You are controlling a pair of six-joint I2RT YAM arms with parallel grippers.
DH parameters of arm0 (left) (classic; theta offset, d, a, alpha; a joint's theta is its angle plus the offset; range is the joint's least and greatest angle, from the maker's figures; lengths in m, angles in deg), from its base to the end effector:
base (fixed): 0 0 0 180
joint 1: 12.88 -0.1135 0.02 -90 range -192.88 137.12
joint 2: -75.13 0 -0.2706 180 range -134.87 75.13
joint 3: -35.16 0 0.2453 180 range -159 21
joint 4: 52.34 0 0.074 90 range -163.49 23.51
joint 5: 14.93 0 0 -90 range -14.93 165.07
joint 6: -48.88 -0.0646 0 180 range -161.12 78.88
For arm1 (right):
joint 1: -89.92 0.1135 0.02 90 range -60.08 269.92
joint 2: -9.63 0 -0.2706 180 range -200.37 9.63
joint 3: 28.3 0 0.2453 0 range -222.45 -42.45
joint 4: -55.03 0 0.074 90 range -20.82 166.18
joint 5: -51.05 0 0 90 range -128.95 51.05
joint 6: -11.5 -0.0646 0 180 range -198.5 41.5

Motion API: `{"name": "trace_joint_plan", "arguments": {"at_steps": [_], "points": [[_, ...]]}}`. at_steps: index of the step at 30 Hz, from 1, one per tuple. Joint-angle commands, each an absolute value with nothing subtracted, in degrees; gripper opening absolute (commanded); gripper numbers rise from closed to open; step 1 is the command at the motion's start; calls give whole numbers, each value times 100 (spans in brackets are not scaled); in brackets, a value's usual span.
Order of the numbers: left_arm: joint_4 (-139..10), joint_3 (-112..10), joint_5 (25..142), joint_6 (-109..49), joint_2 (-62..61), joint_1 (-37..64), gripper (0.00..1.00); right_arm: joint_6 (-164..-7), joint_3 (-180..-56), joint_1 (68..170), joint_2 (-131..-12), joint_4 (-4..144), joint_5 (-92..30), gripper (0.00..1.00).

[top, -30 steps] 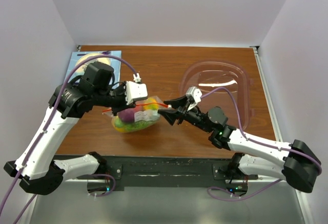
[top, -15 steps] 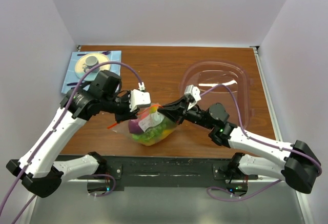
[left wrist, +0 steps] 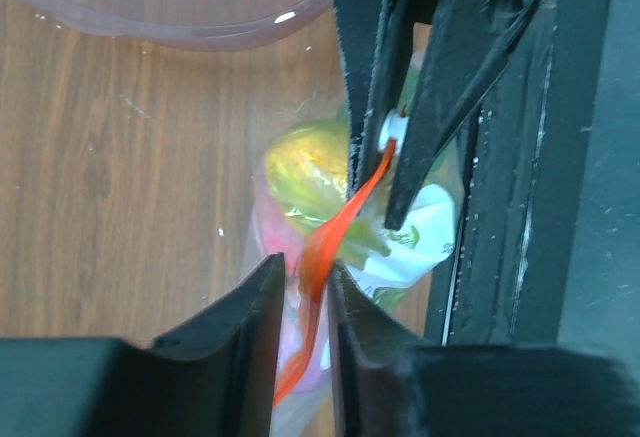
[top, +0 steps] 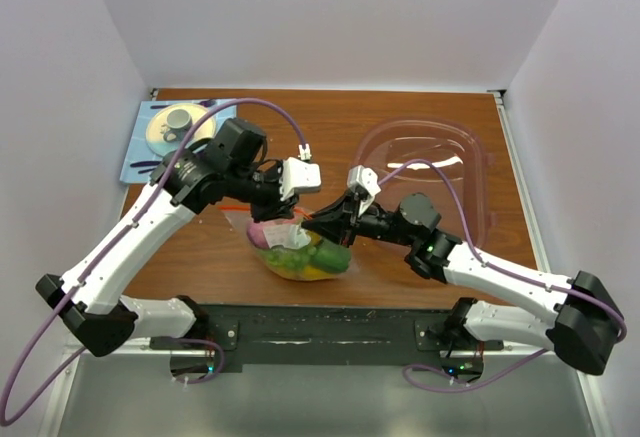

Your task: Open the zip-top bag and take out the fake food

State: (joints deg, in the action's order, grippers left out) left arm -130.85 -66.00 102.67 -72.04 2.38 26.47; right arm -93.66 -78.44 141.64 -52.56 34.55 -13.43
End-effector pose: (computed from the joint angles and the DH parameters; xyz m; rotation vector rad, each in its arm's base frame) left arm 0.1664 -0.1751 0.3879 1.5604 1.8445 -0.6537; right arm 0.1420 0.2249 0.3210 -0.8537 1.3151 1.2553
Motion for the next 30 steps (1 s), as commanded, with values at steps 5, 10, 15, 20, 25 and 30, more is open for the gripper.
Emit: {"name": "trace_joint_plan", "arguments": {"at_steps": [5,10,15,20,25,30], "points": [[-13065,-6390,10522,-7259,367,2720,0,-9072,-8393,14186,-5066,3762,-1328,25],[-13240,-6636,10241,-7338,525,2720,0,-8931,-8605,14186,-4786,4632,-2118,99],[-13443,-7084,10012,-7382,745,2720,0,-8825,-8105,14186,-4084,4617,-2550,99],[-13584,-6997,10231,-7338,868,2720,0,-9203,-7323,14178,-3976,3747,-2305,99],[-13637,-7014,10276,-7294,842,2720,0,-9353,-7453,14186,-4635,3096,-1717,99],[-13724,-7146,10284,-7285,737,2729,0,-9511,-7638,14178,-4995,2569,-1461,99]]}}
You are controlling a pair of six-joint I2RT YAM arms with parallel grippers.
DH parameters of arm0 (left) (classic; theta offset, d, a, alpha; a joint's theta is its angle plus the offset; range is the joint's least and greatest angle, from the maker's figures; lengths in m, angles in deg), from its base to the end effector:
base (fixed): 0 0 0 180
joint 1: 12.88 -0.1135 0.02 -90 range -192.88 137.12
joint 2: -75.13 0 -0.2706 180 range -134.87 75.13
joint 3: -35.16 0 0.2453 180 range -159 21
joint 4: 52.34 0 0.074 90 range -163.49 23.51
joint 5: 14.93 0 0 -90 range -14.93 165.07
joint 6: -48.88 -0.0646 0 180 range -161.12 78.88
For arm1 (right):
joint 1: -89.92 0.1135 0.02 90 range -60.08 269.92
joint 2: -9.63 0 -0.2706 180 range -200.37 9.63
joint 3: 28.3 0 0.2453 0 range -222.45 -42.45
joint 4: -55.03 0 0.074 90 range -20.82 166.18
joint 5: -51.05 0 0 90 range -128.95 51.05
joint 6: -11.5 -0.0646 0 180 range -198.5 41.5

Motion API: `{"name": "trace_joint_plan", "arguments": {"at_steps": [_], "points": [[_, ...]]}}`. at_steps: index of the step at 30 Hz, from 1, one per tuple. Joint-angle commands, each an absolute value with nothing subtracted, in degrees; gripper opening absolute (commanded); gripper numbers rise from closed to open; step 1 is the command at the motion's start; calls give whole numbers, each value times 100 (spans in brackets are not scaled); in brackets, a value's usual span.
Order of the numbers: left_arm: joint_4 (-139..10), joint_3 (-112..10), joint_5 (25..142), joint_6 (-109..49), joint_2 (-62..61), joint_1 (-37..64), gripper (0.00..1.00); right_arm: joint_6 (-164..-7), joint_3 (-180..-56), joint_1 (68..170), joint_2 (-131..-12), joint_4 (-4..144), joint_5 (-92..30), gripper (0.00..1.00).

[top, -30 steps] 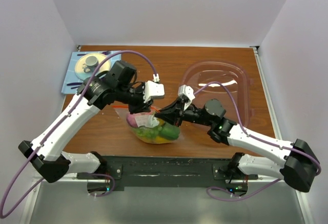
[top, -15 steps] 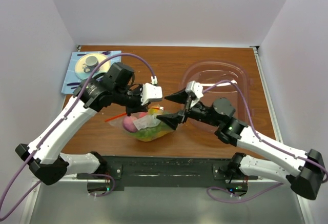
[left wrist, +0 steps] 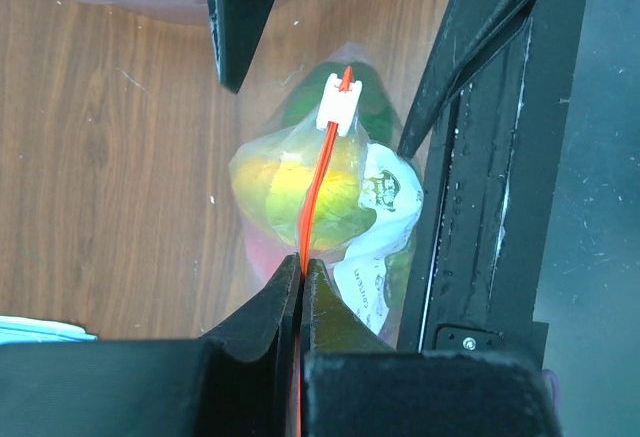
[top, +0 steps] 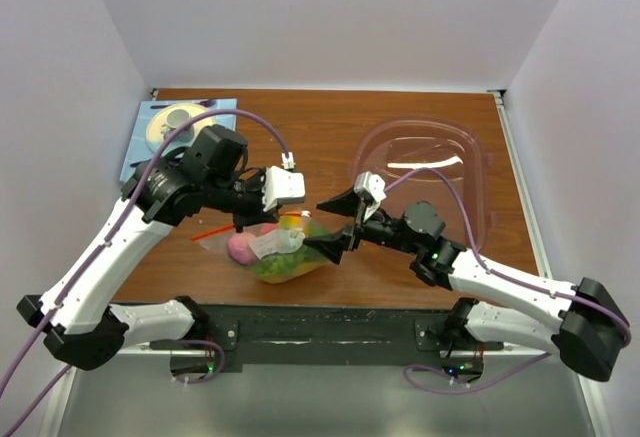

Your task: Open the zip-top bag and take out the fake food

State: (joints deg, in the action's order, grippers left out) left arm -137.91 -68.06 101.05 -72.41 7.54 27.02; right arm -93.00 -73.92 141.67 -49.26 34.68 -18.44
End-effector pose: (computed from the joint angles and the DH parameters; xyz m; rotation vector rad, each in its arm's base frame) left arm 0.1362 -0.1508 0.4055 1.5674 1.8416 -0.6203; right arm 0.1385 0.2122 0.3055 -0.7907 1.3587 1.1860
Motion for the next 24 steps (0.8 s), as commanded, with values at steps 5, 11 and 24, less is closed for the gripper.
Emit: {"name": "trace_joint_plan", "arguments": {"at_steps": [5,11,24], "points": [[-13725,-7120,10276,-7268,737,2729,0,-9713,-7656,14186,-5101,2234,-1040,99],[-13707,-7137,10284,-7206,728,2720,0,-9819,-7524,14186,-5092,2059,-942,99],[-13777,-7059,10671,-7145,675,2720,0,-10267,-7770,14186,-5972,1197,-529,73]]}}
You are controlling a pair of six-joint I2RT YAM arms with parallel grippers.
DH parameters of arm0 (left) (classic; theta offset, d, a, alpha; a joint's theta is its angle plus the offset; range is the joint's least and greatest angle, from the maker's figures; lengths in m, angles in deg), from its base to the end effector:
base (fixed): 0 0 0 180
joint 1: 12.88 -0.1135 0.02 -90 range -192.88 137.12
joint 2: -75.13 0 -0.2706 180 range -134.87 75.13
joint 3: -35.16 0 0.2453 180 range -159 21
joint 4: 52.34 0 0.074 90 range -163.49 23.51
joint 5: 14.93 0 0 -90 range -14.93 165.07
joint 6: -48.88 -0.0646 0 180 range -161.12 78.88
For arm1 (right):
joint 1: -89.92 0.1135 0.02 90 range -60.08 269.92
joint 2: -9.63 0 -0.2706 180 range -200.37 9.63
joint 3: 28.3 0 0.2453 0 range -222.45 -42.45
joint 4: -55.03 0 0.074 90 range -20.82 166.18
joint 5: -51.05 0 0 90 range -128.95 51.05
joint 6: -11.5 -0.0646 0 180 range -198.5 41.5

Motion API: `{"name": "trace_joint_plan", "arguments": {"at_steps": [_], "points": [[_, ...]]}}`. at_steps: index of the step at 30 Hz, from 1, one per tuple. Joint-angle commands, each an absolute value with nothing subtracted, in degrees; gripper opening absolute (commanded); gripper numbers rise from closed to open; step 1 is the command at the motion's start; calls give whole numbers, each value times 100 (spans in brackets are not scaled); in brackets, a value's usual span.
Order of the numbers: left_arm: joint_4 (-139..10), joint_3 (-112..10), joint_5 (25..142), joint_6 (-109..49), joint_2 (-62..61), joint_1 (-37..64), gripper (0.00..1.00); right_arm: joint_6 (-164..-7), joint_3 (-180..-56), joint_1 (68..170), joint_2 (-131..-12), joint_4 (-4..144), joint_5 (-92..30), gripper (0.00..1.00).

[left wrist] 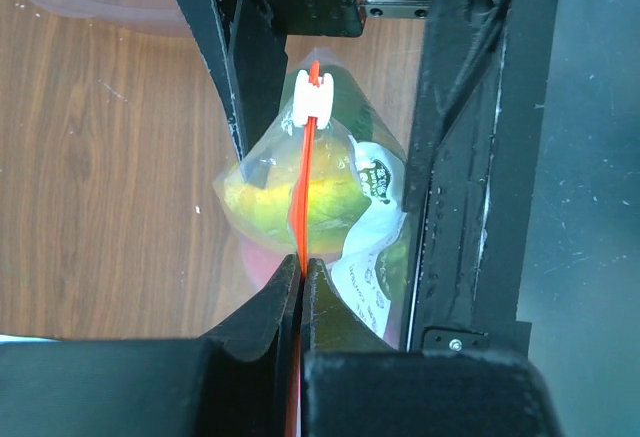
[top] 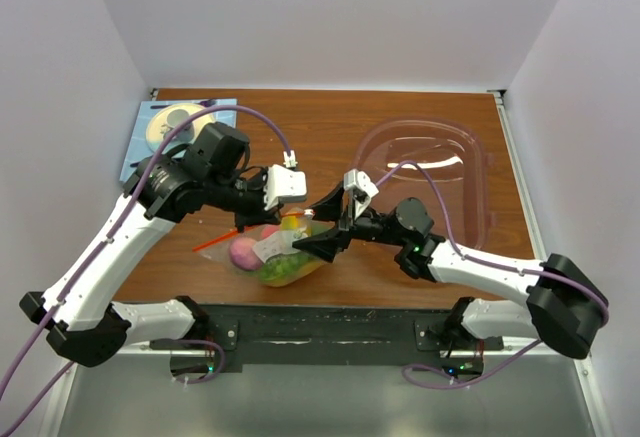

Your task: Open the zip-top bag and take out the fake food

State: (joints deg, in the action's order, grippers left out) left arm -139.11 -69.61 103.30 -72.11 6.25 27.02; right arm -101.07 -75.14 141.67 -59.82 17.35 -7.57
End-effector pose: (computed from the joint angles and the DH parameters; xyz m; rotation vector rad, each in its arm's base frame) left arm 0.1368 -0.1542 0.4082 1.5787 1.8451 -0.6731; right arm 0.1446 0.2377 0.3062 -0.8555 1.2346 1.4273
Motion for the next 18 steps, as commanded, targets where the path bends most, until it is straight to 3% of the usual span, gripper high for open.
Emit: {"name": "trace_joint_plan", "arguments": {"at_steps": [1,10,18], "points": [[-13777,-7023,10706,-7145,684,2729,0,-10250,-7761,14178,-5928,1205,-546,71],[-13777,-6847,10724,-7162,719,2720,0,-9749,-7611,14186,-5216,2022,-968,79],[-13777,-7040,10724,-7127,701,2720,0,-9845,-7866,14186,-5611,2146,-626,65]]}}
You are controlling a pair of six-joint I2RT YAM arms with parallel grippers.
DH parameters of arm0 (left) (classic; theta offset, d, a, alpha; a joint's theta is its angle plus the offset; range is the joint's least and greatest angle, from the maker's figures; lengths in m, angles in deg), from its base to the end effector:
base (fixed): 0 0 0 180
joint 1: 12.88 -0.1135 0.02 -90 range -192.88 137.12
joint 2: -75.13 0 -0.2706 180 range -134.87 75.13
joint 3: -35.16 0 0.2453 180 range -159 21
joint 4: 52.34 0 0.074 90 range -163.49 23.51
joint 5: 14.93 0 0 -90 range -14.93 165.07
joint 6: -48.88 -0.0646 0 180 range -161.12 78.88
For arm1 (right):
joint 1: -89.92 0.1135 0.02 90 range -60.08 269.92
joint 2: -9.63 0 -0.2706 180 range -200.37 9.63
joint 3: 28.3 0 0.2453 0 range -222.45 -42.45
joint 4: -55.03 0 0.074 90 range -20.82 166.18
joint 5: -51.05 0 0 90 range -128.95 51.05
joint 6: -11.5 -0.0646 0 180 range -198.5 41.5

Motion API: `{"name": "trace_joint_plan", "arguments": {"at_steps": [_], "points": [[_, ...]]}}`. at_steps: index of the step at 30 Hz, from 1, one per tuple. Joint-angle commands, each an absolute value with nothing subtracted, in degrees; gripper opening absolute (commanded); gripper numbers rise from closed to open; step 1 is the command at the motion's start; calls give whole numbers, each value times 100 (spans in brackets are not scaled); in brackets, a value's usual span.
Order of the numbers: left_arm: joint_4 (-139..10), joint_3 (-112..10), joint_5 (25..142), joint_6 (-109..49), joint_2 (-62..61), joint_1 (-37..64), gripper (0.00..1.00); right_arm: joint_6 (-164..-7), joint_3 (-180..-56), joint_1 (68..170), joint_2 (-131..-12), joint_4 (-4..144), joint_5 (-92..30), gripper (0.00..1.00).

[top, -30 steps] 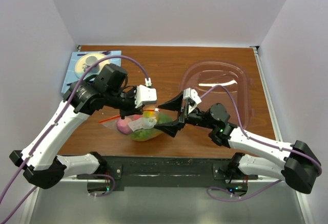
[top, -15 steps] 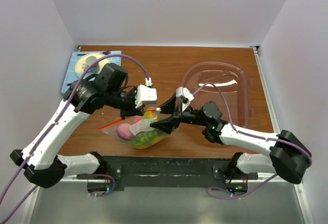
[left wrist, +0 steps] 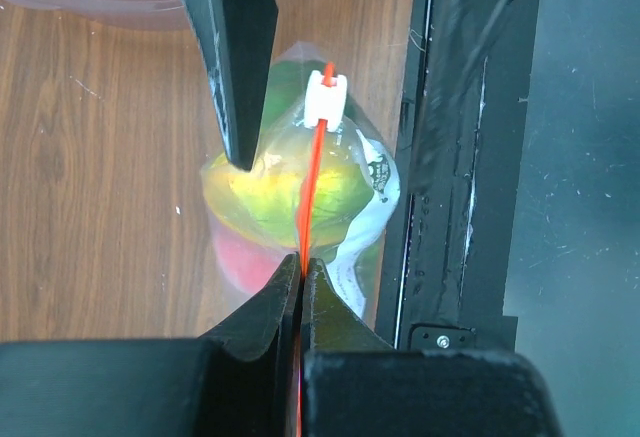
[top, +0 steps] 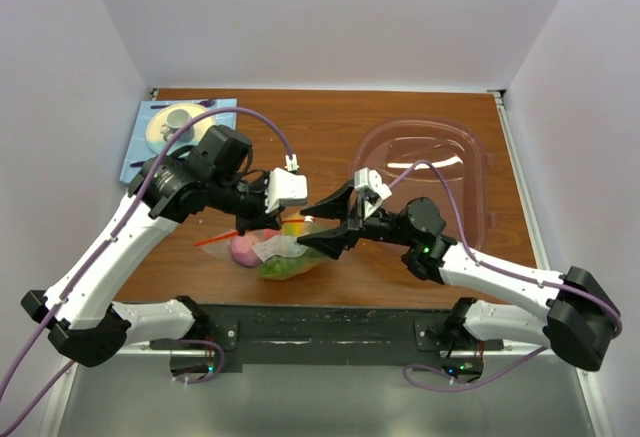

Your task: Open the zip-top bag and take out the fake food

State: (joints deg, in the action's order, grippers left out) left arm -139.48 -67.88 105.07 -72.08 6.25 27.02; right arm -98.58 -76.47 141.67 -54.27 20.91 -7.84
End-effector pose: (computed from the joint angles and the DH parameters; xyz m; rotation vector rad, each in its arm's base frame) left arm 0.1356 -0.1555 0.3999 1.5979 1.8672 -0.7177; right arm 0.1346 0.2247 0.3308 -0.8627 1.1475 1.3910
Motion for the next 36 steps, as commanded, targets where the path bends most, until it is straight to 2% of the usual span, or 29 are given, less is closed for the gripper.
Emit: {"name": "trace_joint_plan", "arguments": {"at_steps": [1,6,12,13,14,17,20,23,29,32,36], "points": [[-13786,-7067,10715,-7136,693,2720,0,-9854,-7858,14186,-5628,2128,-617,66],[-13812,-7093,10698,-7145,728,2720,0,-9836,-7866,14186,-5655,2119,-678,63],[-13760,-7023,10733,-7127,772,2720,0,-9731,-7989,14178,-5699,2172,-591,28],[-13742,-6971,10733,-7127,772,2729,2,-9731,-7998,14186,-5690,2207,-590,21],[-13681,-6944,10733,-7092,772,2720,15,-9713,-8007,14186,-5690,2216,-582,19],[-13611,-6987,10794,-7074,693,2720,29,-9722,-8007,14186,-5673,2277,-573,18],[-13645,-7347,11039,-7057,465,2720,37,-9722,-8051,14178,-5664,2374,-538,17],[-13716,-7743,11409,-7022,210,2729,41,-9705,-8121,14186,-5664,2523,-529,18],[-13654,-7884,11936,-6934,33,2729,40,-9625,-8227,14186,-5585,2770,-529,18],[-13680,-7735,11963,-6995,33,2729,33,-9608,-8244,14186,-5567,2814,-529,18],[-13663,-7516,11867,-7021,77,2729,30,-9625,-8271,14186,-5576,2814,-502,19]]}}
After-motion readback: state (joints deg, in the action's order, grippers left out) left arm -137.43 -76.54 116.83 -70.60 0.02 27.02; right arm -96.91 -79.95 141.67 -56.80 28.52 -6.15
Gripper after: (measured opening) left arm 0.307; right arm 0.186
